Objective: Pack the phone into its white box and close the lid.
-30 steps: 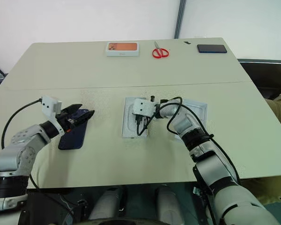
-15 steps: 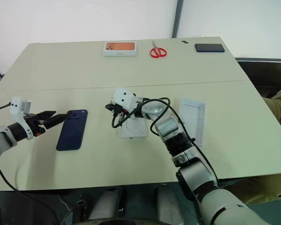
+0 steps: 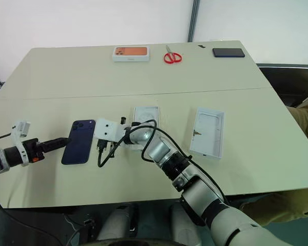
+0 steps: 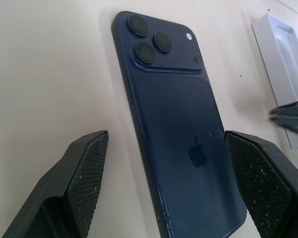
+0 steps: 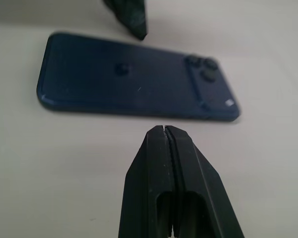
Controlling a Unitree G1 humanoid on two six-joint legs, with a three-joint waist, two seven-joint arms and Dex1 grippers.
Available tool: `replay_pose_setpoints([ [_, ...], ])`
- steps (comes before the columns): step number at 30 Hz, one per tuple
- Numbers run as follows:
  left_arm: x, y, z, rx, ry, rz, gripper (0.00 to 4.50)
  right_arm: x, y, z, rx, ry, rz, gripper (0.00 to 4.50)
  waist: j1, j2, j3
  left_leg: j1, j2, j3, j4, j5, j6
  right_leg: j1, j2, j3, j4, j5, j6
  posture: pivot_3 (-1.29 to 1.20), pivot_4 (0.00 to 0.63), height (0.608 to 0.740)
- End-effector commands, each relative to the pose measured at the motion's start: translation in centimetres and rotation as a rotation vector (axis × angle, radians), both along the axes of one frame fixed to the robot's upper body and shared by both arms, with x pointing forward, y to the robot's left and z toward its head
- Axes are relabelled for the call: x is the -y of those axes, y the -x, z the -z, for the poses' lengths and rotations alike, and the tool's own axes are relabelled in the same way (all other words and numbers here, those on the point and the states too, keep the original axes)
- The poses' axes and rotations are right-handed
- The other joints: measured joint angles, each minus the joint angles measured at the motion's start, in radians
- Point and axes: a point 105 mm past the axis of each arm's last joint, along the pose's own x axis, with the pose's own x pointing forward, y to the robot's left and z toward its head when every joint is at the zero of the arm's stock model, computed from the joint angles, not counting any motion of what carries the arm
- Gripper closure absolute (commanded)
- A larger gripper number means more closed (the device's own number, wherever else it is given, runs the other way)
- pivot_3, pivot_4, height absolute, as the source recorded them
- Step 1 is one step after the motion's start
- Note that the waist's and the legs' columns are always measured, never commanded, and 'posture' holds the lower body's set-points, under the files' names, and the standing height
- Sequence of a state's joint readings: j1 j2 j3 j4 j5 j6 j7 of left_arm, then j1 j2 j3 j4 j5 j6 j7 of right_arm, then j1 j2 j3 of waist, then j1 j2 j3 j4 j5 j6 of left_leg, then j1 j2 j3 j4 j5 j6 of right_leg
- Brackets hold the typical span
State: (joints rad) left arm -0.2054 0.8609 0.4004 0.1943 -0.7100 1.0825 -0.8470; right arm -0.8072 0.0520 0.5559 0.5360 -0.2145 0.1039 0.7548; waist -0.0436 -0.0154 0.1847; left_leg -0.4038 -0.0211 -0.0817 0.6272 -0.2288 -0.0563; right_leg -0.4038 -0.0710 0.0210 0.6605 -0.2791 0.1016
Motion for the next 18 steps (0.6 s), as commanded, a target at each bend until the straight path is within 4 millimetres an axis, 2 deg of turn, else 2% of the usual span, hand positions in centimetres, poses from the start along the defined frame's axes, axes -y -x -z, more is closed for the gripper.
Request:
replay_pose_setpoints([
  [1,1.2,0.2,2.1,-0.091,0.003,0.023,0.55,-1.0,0.2,0.1,0.061,0.066,-0.048,4.46,0.002,0.001,0.0,0.001,0.0,0.0,0.0,0.0,0.0,0.0,0.0,0.0,0.001,0.0,0.0,0.0,0.15,0.74],
  [5,2.0,0.1,2.8,-0.136,0.027,0.04,0.55,-1.2,-0.3,0.2,0.05,0.074,-0.031,4.46,0.004,0.001,0.0,0.004,0.0,0.0,-0.001,0.0,-0.001,0.0,0.0,0.0,0.001,0.0,0.0,0.0,0.15,0.74],
  [9,3.1,0.0,3.9,-0.171,0.024,0.075,0.55,-1.1,-0.9,0.0,0.061,0.078,-0.009,4.46,0.004,0.002,-0.001,0.014,-0.001,0.0,-0.006,0.0,-0.001,0.009,-0.001,0.0,-0.002,-0.001,-0.001,0.0,0.15,0.74],
  [18,5.4,-0.3,5.6,-0.223,0.037,0.137,0.55,-1.0,-1.3,0.0,0.051,0.075,0.004,4.46,0.016,0.012,-0.007,0.015,-0.002,0.0,-0.006,0.0,-0.001,0.011,-0.002,-0.001,-0.004,-0.001,0.0,0.0,0.15,0.74],
])
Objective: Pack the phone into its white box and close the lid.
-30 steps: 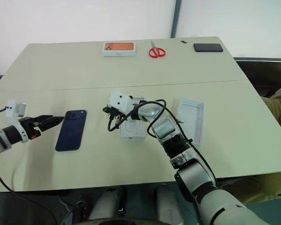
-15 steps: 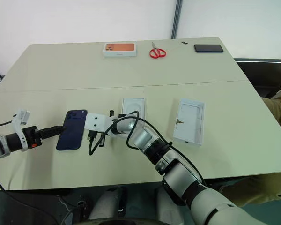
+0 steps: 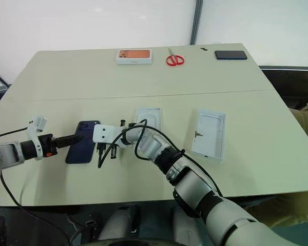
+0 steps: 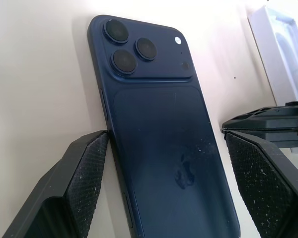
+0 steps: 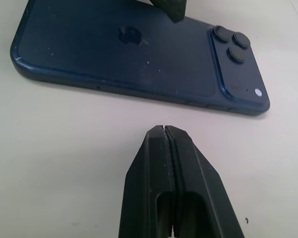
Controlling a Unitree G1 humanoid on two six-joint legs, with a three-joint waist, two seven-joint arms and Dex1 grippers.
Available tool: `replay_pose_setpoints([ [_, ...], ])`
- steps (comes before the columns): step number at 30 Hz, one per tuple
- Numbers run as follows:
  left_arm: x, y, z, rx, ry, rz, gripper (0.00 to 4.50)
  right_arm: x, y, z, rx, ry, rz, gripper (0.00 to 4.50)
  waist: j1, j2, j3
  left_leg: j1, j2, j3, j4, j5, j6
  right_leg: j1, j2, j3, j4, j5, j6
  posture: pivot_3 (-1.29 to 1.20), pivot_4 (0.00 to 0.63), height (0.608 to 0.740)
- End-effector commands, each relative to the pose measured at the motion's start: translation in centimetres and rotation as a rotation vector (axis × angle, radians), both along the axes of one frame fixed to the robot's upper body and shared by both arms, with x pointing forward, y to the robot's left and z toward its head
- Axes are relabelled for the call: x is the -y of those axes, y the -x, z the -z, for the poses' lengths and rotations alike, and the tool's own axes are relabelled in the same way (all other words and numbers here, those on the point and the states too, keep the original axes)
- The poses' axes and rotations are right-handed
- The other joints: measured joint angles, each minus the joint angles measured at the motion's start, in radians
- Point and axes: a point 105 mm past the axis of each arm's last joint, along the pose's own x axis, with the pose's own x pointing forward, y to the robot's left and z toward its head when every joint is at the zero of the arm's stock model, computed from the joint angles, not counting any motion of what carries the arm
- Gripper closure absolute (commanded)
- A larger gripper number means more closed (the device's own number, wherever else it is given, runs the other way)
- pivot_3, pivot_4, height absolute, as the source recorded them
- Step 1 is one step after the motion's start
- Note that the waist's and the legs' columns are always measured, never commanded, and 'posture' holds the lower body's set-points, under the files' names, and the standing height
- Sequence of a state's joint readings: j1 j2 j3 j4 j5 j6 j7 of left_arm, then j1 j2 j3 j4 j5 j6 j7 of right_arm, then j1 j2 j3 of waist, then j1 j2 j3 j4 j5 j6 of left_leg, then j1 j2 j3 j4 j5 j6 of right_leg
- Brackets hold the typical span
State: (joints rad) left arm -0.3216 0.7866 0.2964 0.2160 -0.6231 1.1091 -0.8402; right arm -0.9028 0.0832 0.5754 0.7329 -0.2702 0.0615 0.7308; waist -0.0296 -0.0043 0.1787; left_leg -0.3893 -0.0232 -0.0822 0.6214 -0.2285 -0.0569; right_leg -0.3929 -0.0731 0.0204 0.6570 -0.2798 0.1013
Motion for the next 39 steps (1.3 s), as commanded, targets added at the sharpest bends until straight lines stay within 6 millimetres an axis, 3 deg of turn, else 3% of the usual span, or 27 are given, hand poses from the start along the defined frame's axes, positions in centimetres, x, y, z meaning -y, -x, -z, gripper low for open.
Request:
replay_pose_setpoints([
  [1,2.6,1.6,4.6,-0.19,0.047,0.067,0.55,-0.8,0.0,-1.4,0.026,-0.042,-0.015,4.46,0.006,0.002,-0.001,0.0,0.0,0.0,0.0,0.0,0.0,0.0,0.0,0.0,0.0,0.0,0.0,0.0,0.15,0.74],
  [16,7.5,2.2,5.2,-0.281,0.207,0.165,0.55,-0.5,-0.2,-1.2,0.033,-0.038,-0.007,4.46,0.017,0.007,-0.004,0.003,-0.002,-0.001,0.0,0.0,0.0,0.004,-0.003,-0.001,-0.002,-0.001,0.001,0.0,0.15,0.74],
  [23,5.2,-0.6,4.3,-0.175,0.216,-0.016,0.55,0.1,-0.6,-1.0,0.038,-0.031,0.008,4.46,0.02,0.008,-0.006,0.003,-0.005,-0.002,0.0,0.001,0.002,0.006,-0.007,-0.003,-0.002,-0.002,0.003,0.0,0.15,0.74],
  [32,4.6,-0.6,4.2,-0.166,0.213,-0.034,0.55,0.2,-0.4,-0.6,0.038,-0.026,0.004,4.46,0.015,0.008,-0.006,0.004,-0.007,-0.004,-0.001,0.001,0.002,0.006,-0.007,-0.003,-0.002,-0.002,0.003,0.0,0.15,0.74],
  [34,4.7,-0.5,4.2,-0.174,0.23,-0.038,1.11,0.3,-0.4,-0.6,0.037,-0.026,0.004,4.5,0.014,0.008,-0.006,0.004,-0.007,-0.004,-0.001,0.001,0.002,0.006,-0.007,-0.003,-0.002,-0.002,0.003,0.0,0.15,0.74],
  [38,5.0,-0.1,4.2,-0.181,0.228,-0.02,2.97,0.4,-0.5,-0.6,0.038,-0.024,0.006,4.5,0.01,0.007,-0.006,0.003,-0.007,-0.003,-0.004,0.001,0.002,0.005,-0.007,-0.003,-0.003,-0.002,0.003,0.0,0.15,0.74],
  [39,5.0,-0.1,4.2,-0.184,0.229,-0.022,2.97,0.5,-0.6,-0.6,0.039,-0.023,0.007,4.5,0.01,0.007,-0.006,0.003,-0.007,-0.003,-0.006,0.001,0.002,0.004,-0.007,-0.003,-0.004,-0.002,0.003,0.0,0.15,0.74],
])
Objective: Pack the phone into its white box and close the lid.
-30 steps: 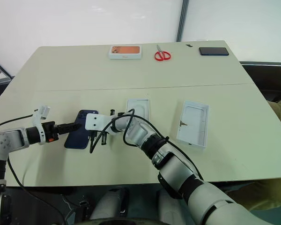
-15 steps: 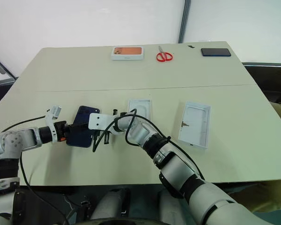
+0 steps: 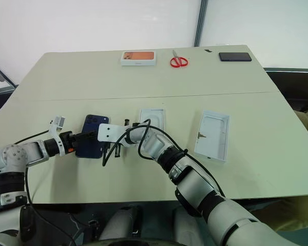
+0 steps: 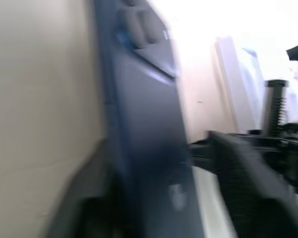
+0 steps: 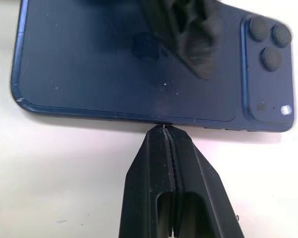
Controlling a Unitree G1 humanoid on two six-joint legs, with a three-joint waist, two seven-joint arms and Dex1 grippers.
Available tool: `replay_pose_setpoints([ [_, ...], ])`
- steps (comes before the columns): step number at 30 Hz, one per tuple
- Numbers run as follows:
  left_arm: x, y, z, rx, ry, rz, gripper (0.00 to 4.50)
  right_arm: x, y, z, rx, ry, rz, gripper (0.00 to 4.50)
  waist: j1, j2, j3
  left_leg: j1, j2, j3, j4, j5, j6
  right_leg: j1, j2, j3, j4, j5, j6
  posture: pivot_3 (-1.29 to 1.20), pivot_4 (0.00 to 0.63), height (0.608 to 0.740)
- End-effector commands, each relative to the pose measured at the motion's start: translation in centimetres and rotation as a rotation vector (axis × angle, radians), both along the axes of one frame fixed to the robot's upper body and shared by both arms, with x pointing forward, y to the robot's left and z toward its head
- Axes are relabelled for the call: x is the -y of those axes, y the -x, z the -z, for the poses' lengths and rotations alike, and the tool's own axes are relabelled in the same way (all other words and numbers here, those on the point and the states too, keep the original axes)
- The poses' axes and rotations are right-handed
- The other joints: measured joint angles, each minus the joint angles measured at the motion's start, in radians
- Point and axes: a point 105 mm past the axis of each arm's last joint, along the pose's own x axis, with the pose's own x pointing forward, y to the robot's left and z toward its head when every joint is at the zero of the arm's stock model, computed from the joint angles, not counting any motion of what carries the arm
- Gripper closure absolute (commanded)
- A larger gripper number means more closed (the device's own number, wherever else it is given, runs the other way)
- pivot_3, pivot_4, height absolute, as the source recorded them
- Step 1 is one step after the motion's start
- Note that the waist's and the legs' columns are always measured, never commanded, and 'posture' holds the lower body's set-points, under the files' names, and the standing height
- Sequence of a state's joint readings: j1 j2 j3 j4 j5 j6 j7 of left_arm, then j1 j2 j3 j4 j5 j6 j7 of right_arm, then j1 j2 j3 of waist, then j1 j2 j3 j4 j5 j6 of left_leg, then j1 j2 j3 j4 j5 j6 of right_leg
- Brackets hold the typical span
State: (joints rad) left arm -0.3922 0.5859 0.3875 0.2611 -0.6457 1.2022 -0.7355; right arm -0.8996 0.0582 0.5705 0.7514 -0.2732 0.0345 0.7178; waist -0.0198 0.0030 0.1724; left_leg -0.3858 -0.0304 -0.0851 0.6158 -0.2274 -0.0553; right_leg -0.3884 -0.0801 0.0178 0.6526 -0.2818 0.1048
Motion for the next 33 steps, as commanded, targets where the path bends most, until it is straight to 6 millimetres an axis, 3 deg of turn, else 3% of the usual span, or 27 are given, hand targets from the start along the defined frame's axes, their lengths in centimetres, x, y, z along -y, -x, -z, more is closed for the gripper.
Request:
replay_pose_setpoints([
  [1,1.6,1.5,2.9,-0.139,0.022,0.044,2.97,-0.4,0.0,-1.0,0.026,-0.03,-0.014,4.5,0.001,-0.001,0.0,0.0,0.0,0.0,-0.001,0.0,0.0,0.0,0.0,0.0,-0.001,0.0,0.0,0.0,0.15,0.74],
  [10,1.6,1.8,3.1,-0.151,0.046,0.027,2.97,-0.4,0.1,-0.8,0.021,-0.03,-0.014,4.5,0.0,-0.001,0.0,0.0,0.001,0.0,-0.001,0.0,0.0,0.0,0.0,0.0,-0.002,0.0,0.0,0.0,0.15,0.74],
  [15,1.7,2.0,3.0,-0.157,0.067,0.019,4.44,-0.4,0.2,-0.7,0.02,-0.028,-0.016,4.5,0.002,-0.002,-0.002,0.0,0.002,0.0,-0.002,0.0,0.0,0.001,0.0,0.0,-0.003,0.0,0.0,0.0,0.15,0.74],
  [22,1.2,2.1,2.6,-0.148,0.106,0.005,4.49,-0.3,0.2,-0.9,0.015,-0.041,-0.014,4.5,-0.002,-0.003,-0.002,0.002,0.002,0.0,-0.002,0.0,0.0,0.001,0.0,0.001,-0.003,0.0,0.0,0.0,0.15,0.74],
  [29,0.4,1.5,0.7,-0.091,0.245,-0.048,4.49,-0.4,2.0,-4.8,-0.235,-0.301,-0.092,4.5,-0.003,-0.009,0.001,-0.004,0.003,0.0,-0.003,0.0,0.0,-0.001,0.001,0.0,-0.004,0.0,0.0,0.0,0.15,0.74],
  [33,-0.1,1.3,-0.7,-0.063,0.384,-0.08,4.49,0.9,1.2,-7.0,-0.298,-0.41,-0.044,4.5,0.0,-0.01,0.002,-0.006,0.003,-0.001,-0.003,0.0,-0.001,-0.004,0.001,0.0,-0.004,0.0,0.0,0.0,0.15,0.74],
])
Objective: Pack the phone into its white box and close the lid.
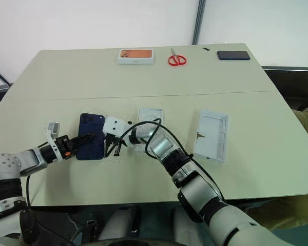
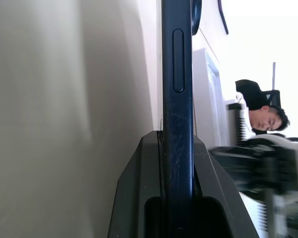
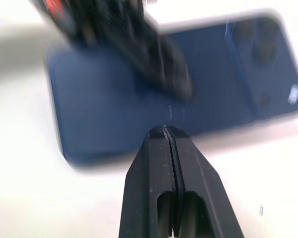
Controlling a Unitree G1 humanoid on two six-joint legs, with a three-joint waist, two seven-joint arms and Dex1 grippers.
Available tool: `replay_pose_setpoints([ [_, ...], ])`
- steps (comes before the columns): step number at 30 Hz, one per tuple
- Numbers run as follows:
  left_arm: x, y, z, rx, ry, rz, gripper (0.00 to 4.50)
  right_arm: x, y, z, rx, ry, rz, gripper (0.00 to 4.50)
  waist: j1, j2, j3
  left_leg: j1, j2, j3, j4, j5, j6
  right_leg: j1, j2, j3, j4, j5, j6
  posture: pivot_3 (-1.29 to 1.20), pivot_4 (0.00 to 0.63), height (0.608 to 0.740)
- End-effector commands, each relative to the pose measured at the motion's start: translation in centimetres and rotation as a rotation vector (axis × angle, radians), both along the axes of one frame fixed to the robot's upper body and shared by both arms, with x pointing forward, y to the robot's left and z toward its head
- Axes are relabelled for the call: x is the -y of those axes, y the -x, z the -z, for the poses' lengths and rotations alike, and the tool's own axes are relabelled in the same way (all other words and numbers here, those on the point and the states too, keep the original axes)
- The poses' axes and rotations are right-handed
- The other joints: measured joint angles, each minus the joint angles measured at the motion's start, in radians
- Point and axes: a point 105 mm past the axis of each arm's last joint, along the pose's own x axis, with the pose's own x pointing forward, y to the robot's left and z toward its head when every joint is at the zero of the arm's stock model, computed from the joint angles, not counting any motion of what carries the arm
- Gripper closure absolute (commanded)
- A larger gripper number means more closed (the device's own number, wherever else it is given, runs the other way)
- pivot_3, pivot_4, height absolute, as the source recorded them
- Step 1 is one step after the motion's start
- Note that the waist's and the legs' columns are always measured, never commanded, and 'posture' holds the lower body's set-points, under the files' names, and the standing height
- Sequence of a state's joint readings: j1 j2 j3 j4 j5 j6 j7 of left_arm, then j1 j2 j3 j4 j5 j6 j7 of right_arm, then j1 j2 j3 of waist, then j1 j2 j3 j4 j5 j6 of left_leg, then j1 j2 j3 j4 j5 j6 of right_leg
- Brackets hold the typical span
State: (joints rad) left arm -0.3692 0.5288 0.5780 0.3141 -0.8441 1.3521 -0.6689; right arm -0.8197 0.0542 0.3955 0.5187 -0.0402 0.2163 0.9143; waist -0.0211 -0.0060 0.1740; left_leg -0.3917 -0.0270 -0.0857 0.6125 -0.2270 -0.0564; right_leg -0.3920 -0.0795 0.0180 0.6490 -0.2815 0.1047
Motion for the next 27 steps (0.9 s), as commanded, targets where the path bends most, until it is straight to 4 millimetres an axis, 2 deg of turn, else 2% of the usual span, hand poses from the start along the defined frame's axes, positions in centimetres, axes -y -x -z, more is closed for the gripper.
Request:
replay_pose_setpoints([
  [1,-0.1,0.1,-0.3,-0.013,0.086,-0.022,4.49,0.5,-0.4,-3.6,-0.044,-0.145,0.019,4.5,0.001,-0.001,0.001,0.0,0.0,0.0,0.0,0.0,0.0,0.0,0.0,0.0,0.0,0.0,0.0,0.0,0.15,0.74],
  [2,-0.2,0.1,-0.4,-0.005,0.094,-0.028,4.49,0.9,-0.2,-4.4,-0.079,-0.186,0.001,4.5,0.0,-0.001,0.001,0.0,0.0,0.0,0.0,0.0,0.0,-0.001,0.0,0.0,0.0,0.0,0.0,0.0,0.15,0.74],
  [5,-0.5,-0.1,-1.1,0.038,0.105,-0.052,4.5,2.3,-0.4,-5.5,-0.107,-0.231,0.005,3.63,0.0,-0.002,0.001,-0.001,0.0,0.0,0.0,0.0,0.0,-0.001,0.0,0.0,0.0,0.0,0.0,0.0,0.15,0.74],
  [10,0.0,-0.2,-1.9,0.075,0.119,-0.045,4.5,5.5,0.7,-3.7,-0.059,-0.076,-0.051,1.05,0.001,-0.003,0.002,-0.002,0.0,0.001,-0.002,0.0,0.0,-0.001,-0.001,0.0,-0.002,0.0,0.0,0.0,0.15,0.74],
  [15,0.7,-0.3,-2.5,0.098,0.129,-0.027,4.5,8.7,2.1,-2.5,0.002,0.073,-0.107,1.05,0.002,-0.004,0.002,-0.013,0.0,0.001,0.001,0.0,0.0,-0.01,-0.001,0.0,-0.001,0.0,0.0,0.0,0.15,0.74],
  [20,1.4,-0.6,-2.7,0.113,0.108,-0.016,4.5,11.2,2.0,0.1,0.07,0.248,-0.09,1.05,0.002,-0.005,0.003,-0.016,0.0,0.001,0.0,0.001,-0.001,-0.014,0.0,-0.001,-0.001,0.0,0.0,0.0,0.15,0.74],
  [27,2.3,-0.9,-2.6,0.117,0.088,-0.008,4.5,13.0,1.9,2.2,0.071,0.347,-0.066,1.05,0.004,-0.009,0.006,-0.016,0.0,0.001,0.001,0.001,-0.001,-0.014,0.0,-0.001,-0.001,0.0,0.0,0.0,0.15,0.74],
])
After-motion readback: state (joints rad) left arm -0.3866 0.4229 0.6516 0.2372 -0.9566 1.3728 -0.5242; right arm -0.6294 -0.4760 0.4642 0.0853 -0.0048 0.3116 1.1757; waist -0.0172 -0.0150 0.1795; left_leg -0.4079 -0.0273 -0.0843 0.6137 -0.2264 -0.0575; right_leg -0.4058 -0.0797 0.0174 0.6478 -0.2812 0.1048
